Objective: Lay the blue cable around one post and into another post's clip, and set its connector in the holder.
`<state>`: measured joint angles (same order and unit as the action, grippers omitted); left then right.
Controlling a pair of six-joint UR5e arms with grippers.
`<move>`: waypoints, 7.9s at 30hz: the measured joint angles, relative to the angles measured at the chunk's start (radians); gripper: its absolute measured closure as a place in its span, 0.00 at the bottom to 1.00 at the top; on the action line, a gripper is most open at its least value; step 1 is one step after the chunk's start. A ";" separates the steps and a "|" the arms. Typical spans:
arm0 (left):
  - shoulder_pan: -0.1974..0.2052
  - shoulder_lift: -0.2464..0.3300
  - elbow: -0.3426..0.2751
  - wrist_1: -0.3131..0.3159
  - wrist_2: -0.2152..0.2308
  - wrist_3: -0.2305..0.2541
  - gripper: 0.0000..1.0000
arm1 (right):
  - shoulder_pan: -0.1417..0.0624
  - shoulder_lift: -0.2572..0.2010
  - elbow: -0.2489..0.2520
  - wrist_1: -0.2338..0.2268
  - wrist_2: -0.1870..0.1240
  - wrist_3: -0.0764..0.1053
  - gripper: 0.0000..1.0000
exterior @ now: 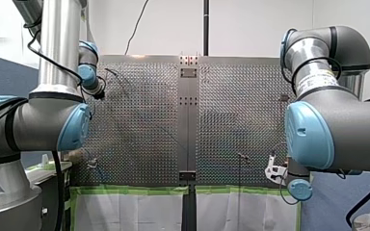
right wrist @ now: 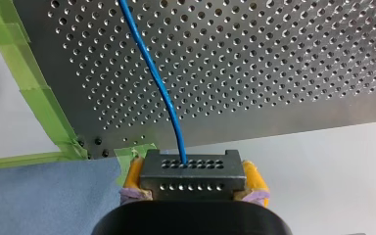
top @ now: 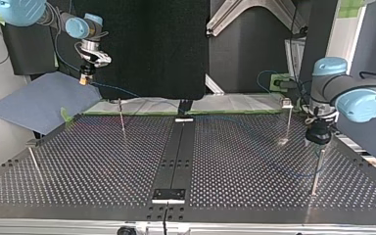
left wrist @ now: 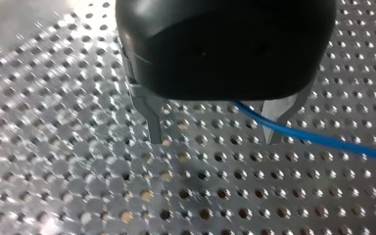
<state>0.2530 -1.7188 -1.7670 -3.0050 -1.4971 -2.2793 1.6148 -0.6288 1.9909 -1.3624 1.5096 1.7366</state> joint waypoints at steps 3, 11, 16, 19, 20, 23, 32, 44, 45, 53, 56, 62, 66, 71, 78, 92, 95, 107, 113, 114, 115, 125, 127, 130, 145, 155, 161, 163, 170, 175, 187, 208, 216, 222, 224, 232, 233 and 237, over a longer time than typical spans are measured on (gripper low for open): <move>0.002 0.013 -0.002 0.000 -0.002 -0.006 0.00 | 0.000 0.000 0.000 0.000 0.000 0.001 1.00; 0.002 0.037 -0.003 0.002 -0.017 -0.009 0.00 | 0.000 0.000 0.000 0.000 0.000 0.004 1.00; -0.002 0.052 -0.006 0.002 -0.023 -0.007 0.00 | 0.000 0.000 0.000 0.000 0.000 0.007 1.00; -0.004 0.060 -0.009 0.001 -0.024 -0.005 0.00 | 0.000 0.000 0.000 0.000 0.000 0.007 1.00; -0.006 0.063 -0.010 -0.001 -0.024 -0.003 0.00 | 0.000 0.000 0.000 0.000 0.000 0.008 1.00; -0.012 0.076 -0.013 -0.008 -0.024 0.003 0.00 | -0.001 0.000 0.000 0.000 0.000 0.010 1.00; -0.025 0.104 -0.043 -0.014 -0.024 0.013 0.00 | -0.002 0.000 -0.001 0.000 0.000 0.012 1.00; -0.035 0.164 -0.064 -0.047 -0.060 0.031 0.00 | -0.002 0.000 -0.002 0.000 0.000 0.017 1.00; -0.035 0.172 -0.067 -0.054 -0.067 0.037 0.00 | -0.002 0.000 -0.002 0.000 0.000 0.017 1.00; -0.021 0.246 -0.069 -0.125 -0.139 0.107 0.00 | -0.002 0.000 -0.002 0.000 0.000 0.020 1.00; -0.016 0.273 -0.052 -0.153 -0.162 0.134 0.00 | -0.001 0.000 -0.002 0.000 0.000 0.020 1.00; -0.017 0.327 -0.002 -0.207 -0.177 0.188 0.00 | 0.002 0.000 -0.003 0.000 0.000 0.021 1.00; -0.025 0.359 0.029 -0.238 -0.171 0.220 0.00 | 0.003 0.000 -0.003 0.000 0.000 0.022 1.00; -0.049 0.398 0.069 -0.278 -0.138 0.259 0.00 | 0.004 0.000 -0.008 0.004 0.000 0.022 1.00; -0.087 0.440 0.108 -0.331 -0.086 0.313 0.00 | 0.005 0.000 -0.009 0.007 0.000 0.022 1.00; -0.138 0.406 0.111 -0.452 -0.101 0.441 0.00 | 0.006 0.000 -0.010 0.010 0.000 0.022 1.00; -0.143 0.405 0.111 -0.458 -0.108 0.463 0.00 | 0.006 0.000 -0.010 0.011 0.000 0.022 1.00; -0.155 0.405 0.111 -0.447 -0.110 0.470 0.00 | 0.006 0.000 -0.010 0.013 -0.002 0.027 1.00; -0.161 0.403 0.111 -0.450 -0.113 0.468 0.00 | 0.006 0.000 -0.010 0.014 -0.004 0.028 1.00; -0.162 0.403 0.111 -0.452 -0.115 0.468 0.00 | 0.006 0.000 -0.010 0.014 -0.004 0.028 1.00; -0.163 0.402 0.111 -0.453 -0.118 0.468 0.00 | 0.006 0.000 -0.010 0.014 -0.005 0.028 1.00; -0.172 0.398 0.092 -0.520 -0.168 0.471 0.00 | 0.007 0.000 -0.010 0.015 -0.007 0.031 1.00; -0.171 0.398 0.091 -0.534 -0.185 0.476 0.00 | 0.007 0.000 -0.010 0.015 -0.007 0.031 1.00; -0.170 0.398 0.090 -0.548 -0.214 0.481 0.00 | 0.008 0.000 -0.010 0.015 -0.007 0.031 1.00; -0.169 0.406 0.089 -0.568 -0.328 0.495 0.00 | 0.009 0.000 -0.010 0.015 -0.013 0.030 1.00; -0.171 0.405 0.089 -0.568 -0.334 0.499 0.00 | 0.012 0.000 -0.010 0.015 -0.014 0.029 1.00; -0.172 0.403 0.089 -0.567 -0.334 0.500 0.00 | 0.012 0.000 -0.010 0.015 -0.014 0.029 1.00; -0.172 0.402 0.089 -0.566 -0.334 0.500 0.00 | 0.012 0.000 -0.010 0.015 -0.014 0.029 1.00; -0.173 0.402 0.089 -0.566 -0.334 0.502 0.00 | 0.012 0.000 -0.010 0.015 -0.014 0.029 1.00; -0.173 0.403 0.089 -0.566 -0.334 0.502 0.00 | 0.012 0.000 -0.010 0.015 -0.014 0.030 1.00; -0.188 0.413 0.083 -0.540 -0.312 0.531 0.00 | 0.012 0.000 -0.010 0.015 -0.014 0.030 1.00; -0.272 0.479 -0.042 -0.362 -0.132 0.581 0.00 | 0.034 0.000 -0.010 0.015 -0.023 0.010 1.00; -0.345 0.417 -0.116 -0.286 -0.058 0.576 0.00 | 0.041 0.000 -0.012 0.015 -0.025 0.009 1.00; -0.400 0.362 -0.170 -0.232 -0.079 0.568 0.00 | 0.041 -0.001 -0.012 0.018 -0.025 0.010 1.00; -0.419 0.344 -0.189 -0.213 -0.095 0.555 0.00 | 0.041 0.000 -0.012 0.019 -0.025 0.011 1.00; -0.489 0.274 -0.259 -0.143 -0.165 0.514 0.00 | 0.041 0.000 -0.015 0.025 -0.025 0.009 1.00; -0.496 0.266 -0.264 -0.136 -0.172 0.513 0.00 | 0.042 0.000 -0.015 0.025 -0.025 0.009 1.00; -0.531 0.232 -0.275 -0.101 -0.206 0.506 0.00 | 0.044 0.000 -0.017 0.026 -0.025 0.009 1.00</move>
<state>-0.2778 -1.4867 -2.0422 -3.1062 -1.7034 -1.7732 1.6590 -0.6291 1.9741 -1.3365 1.4851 1.7453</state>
